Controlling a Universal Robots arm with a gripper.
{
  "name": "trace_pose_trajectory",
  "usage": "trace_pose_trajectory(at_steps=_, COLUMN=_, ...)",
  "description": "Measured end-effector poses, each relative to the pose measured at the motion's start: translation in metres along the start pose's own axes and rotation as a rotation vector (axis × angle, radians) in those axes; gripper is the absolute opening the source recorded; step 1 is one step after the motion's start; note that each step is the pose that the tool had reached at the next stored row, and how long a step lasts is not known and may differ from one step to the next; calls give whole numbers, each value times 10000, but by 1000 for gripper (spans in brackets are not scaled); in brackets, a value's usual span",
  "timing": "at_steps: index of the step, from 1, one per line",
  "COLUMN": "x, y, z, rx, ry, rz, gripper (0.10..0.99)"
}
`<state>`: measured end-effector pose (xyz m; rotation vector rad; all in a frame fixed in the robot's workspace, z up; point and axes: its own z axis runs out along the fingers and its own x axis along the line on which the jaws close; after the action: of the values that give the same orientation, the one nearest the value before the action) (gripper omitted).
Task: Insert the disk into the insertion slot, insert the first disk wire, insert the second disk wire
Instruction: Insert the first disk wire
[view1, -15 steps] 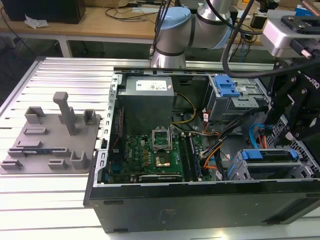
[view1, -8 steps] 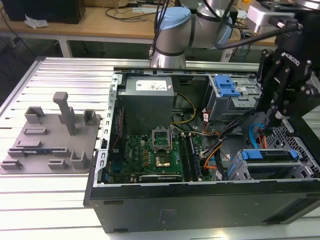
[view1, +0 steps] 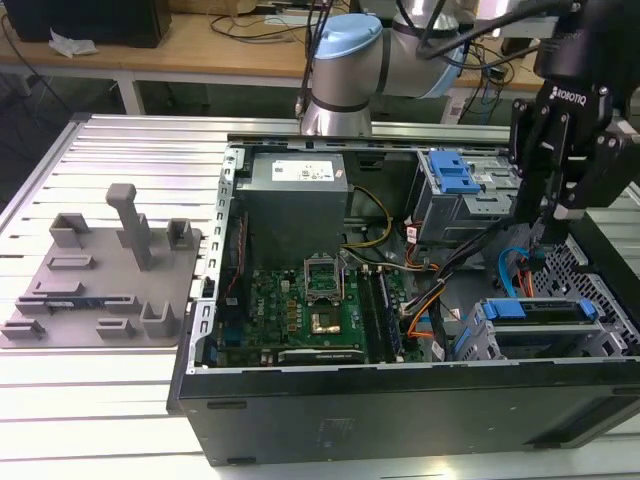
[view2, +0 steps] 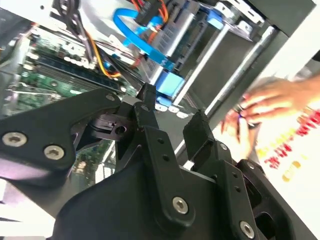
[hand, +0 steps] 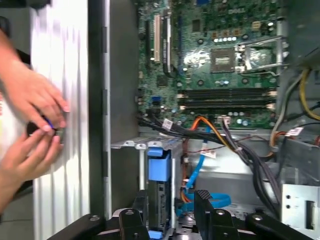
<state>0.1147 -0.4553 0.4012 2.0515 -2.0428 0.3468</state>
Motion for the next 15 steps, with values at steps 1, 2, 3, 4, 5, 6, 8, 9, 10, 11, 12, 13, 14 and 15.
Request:
trace_pose_trajectory(at_steps=1, x=-16, y=-1, z=-5, rx=-1, ry=200, rz=-1, gripper=502)
trace_pose_trajectory(at_steps=2, x=-29, y=-2, z=-9, rx=-1, ry=368, rz=-3, gripper=502)
trace_pose_trajectory(at_steps=3, x=-50, y=-4, z=-7, rx=-5, ry=460, rz=5, gripper=502)
trace_pose_trajectory(at_steps=4, x=-60, y=-12, z=-1, rx=-9, ry=461, rz=21, gripper=502)
trace_pose_trajectory(at_steps=5, x=-66, y=-22, z=7, rx=-18, ry=460, rz=44, gripper=502)
trace_pose_trajectory(at_steps=6, x=-81, y=-69, z=35, rx=-43, ry=464, rz=105, gripper=502)
trace_pose_trajectory(at_steps=8, x=-110, y=-197, z=99, rx=-81, ry=464, rz=177, gripper=502)
trace_pose_trajectory(at_steps=9, x=-120, y=-264, z=119, rx=-91, ry=467, rz=203, gripper=502)
trace_pose_trajectory(at_steps=10, x=-128, y=-307, z=130, rx=-98, ry=465, rz=223, gripper=502)
trace_pose_trajectory(at_steps=11, x=-134, y=-335, z=137, rx=-104, ry=464, rz=239, gripper=502)
trace_pose_trajectory(at_steps=12, x=-141, y=-362, z=149, rx=-159, ry=464, rz=388, gripper=502)
trace_pose_trajectory(at_steps=13, x=-143, y=-362, z=157, rx=-240, ry=466, rz=609, gripper=502)
trace_pose_trajectory(at_steps=14, x=-145, y=-363, z=162, rx=-291, ry=467, rz=748, gripper=502)
trace_pose_trajectory(at_steps=15, x=-149, y=-363, z=170, rx=-370, ry=468, rz=969, gripper=502)
